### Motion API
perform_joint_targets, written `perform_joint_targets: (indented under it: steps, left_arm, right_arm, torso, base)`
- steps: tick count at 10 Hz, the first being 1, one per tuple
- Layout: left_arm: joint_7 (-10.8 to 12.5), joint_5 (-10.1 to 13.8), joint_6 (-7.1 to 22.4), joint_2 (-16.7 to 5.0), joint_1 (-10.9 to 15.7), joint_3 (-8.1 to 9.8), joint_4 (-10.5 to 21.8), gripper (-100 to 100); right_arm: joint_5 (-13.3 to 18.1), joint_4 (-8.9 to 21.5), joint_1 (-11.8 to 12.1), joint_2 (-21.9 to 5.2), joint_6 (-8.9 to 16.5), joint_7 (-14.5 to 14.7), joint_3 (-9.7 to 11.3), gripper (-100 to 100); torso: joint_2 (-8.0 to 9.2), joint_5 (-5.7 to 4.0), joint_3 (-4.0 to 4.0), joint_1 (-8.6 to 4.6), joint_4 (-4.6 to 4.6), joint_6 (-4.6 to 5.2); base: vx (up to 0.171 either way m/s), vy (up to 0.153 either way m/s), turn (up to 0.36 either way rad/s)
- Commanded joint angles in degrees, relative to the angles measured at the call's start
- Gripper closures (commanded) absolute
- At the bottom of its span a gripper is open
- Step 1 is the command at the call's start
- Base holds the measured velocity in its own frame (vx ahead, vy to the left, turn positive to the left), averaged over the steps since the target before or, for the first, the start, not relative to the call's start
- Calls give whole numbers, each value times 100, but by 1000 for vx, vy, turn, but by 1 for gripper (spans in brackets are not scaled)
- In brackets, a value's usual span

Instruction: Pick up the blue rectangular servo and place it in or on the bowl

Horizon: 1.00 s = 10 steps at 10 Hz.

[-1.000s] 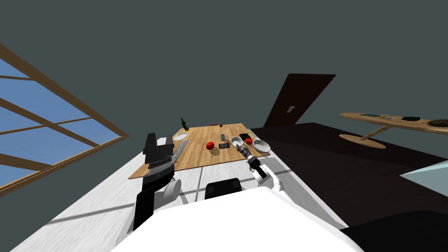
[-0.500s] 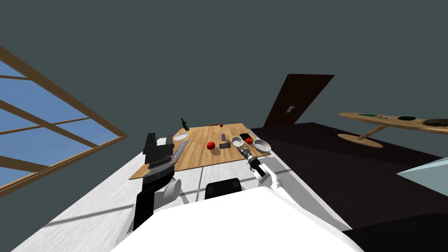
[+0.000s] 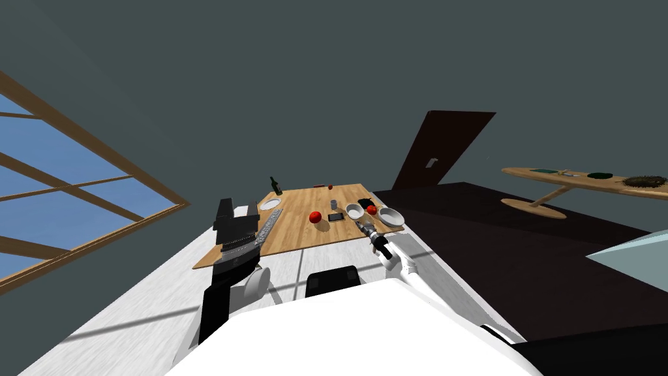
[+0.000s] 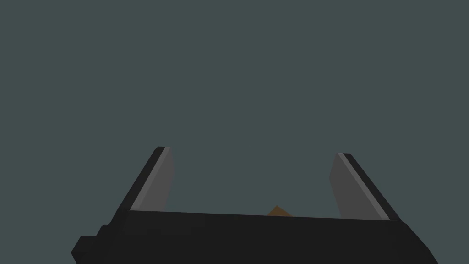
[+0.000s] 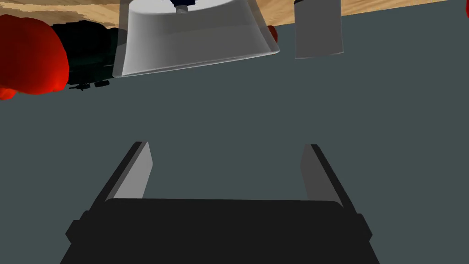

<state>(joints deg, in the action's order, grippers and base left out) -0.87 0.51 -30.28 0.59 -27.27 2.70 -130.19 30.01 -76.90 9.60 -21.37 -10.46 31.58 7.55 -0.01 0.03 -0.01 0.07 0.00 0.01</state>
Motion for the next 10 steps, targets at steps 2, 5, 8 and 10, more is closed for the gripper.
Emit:
perform_joint_targets:
  steps: [2,5,8,10]
  left_arm:
    - [0,0,0,0,0,0,0,0]
    - [0,0,0,0,0,0,0,0]
    - [0,0,0,0,0,0,0,0]
    - [0,0,0,0,0,0,0,0]
  right_arm:
    - [167,238,-115,-5,150,125,-24,-100]
    - [584,845,-469,113,427,434,-151,-100]
    - [841,1213,-690,219,596,608,-240,-100]
    - [1076,1525,-894,330,750,763,-323,-100]
  torso:
    - [0,0,0,-2,0,0]
    - [1,-1,1,-3,0,0]
    - [-1,0,0,-3,0,0]
    - [-3,-1,-1,-4,0,0]
  base:
    - [0,15,-8]
    - [-3,17,-15]
    - [3,15,-9]
    - [9,13,-9]
